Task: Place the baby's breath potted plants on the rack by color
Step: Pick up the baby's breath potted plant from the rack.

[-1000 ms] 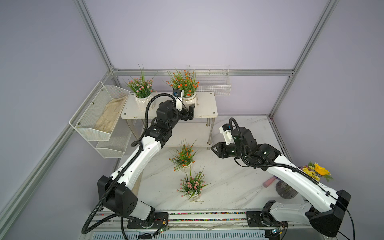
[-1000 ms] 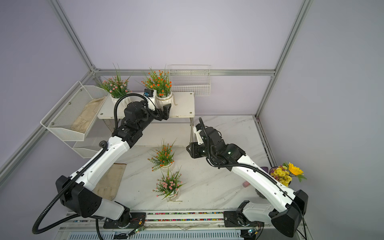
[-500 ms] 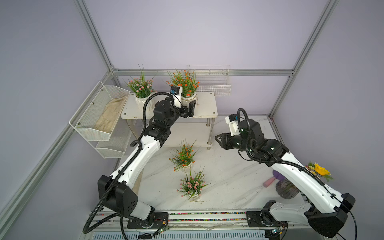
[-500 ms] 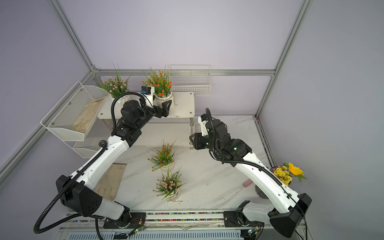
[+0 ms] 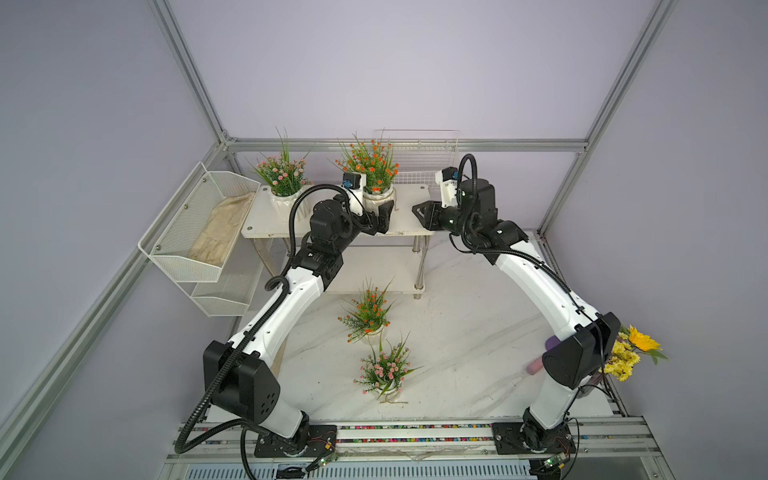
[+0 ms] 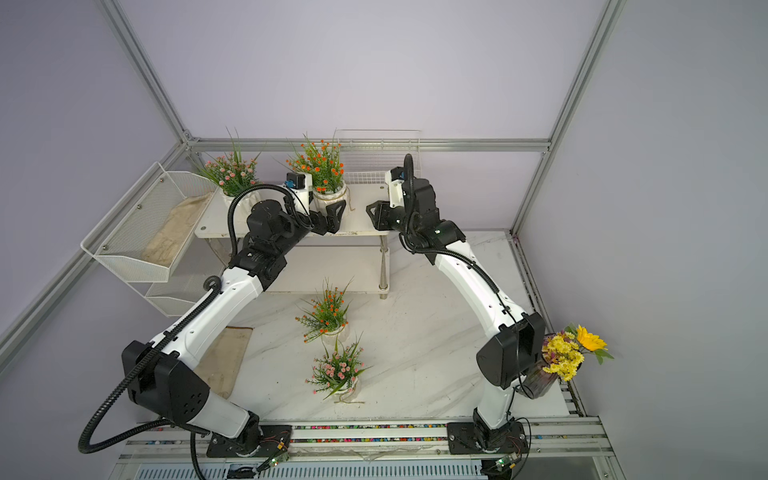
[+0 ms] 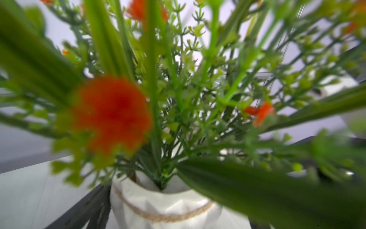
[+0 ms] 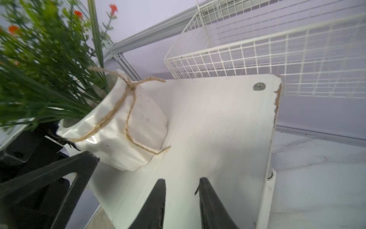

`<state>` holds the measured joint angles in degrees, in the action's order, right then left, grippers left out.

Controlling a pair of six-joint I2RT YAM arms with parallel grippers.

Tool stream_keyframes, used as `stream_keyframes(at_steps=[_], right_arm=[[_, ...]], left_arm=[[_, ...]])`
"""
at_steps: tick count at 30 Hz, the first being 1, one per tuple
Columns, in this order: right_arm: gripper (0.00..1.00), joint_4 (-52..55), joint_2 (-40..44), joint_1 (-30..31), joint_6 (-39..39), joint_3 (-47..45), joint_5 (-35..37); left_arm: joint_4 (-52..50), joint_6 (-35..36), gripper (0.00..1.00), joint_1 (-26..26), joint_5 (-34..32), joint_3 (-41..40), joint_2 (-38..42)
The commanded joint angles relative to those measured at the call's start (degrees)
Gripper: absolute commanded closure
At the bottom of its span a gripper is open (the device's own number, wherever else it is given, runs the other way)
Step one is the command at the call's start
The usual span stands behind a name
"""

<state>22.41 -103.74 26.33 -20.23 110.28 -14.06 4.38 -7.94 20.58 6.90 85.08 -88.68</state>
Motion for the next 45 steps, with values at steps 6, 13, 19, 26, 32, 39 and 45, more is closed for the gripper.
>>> stream_keyframes(at_steps=[6,13,19,26,32,39,45], right_arm=[[0.65,-7.60,-2.79,-1.63,0.83,3.69,-2.35],[0.62,-10.66,-6.90,-2.56,0.77,5.96,-5.56],[0.59,-10.85,-6.68,-2.99,-0.91,7.53,-6.52],[0.59,-0.35,-8.19,-3.04,-0.82,17.56,-7.60],[0.59,3.86,-11.01,-3.03,-1.62,24.25,-10.64],[0.59,0.52,-13.00,-3.04,-3.95,23.83,-12.95],[0.59,-2.34,-14.61,-3.04,-4.91,23.76,-13.62]], left_arm=[[6.31,-1.53,0.00,-0.19,1.93,1.50,-0.79],[7.57,-0.89,0.00,-0.25,2.76,1.19,-1.31],[6.91,-0.15,0.00,-0.36,3.30,0.79,-1.17],[6.95,0.32,0.00,-0.63,4.11,0.07,-1.01],[8.08,-0.46,0.00,-0.77,6.58,1.10,-2.80],[12.01,-1.38,0.00,-0.81,7.41,0.12,-4.03],[13.84,-1.07,0.00,-0.89,8.21,-0.93,-4.20]])
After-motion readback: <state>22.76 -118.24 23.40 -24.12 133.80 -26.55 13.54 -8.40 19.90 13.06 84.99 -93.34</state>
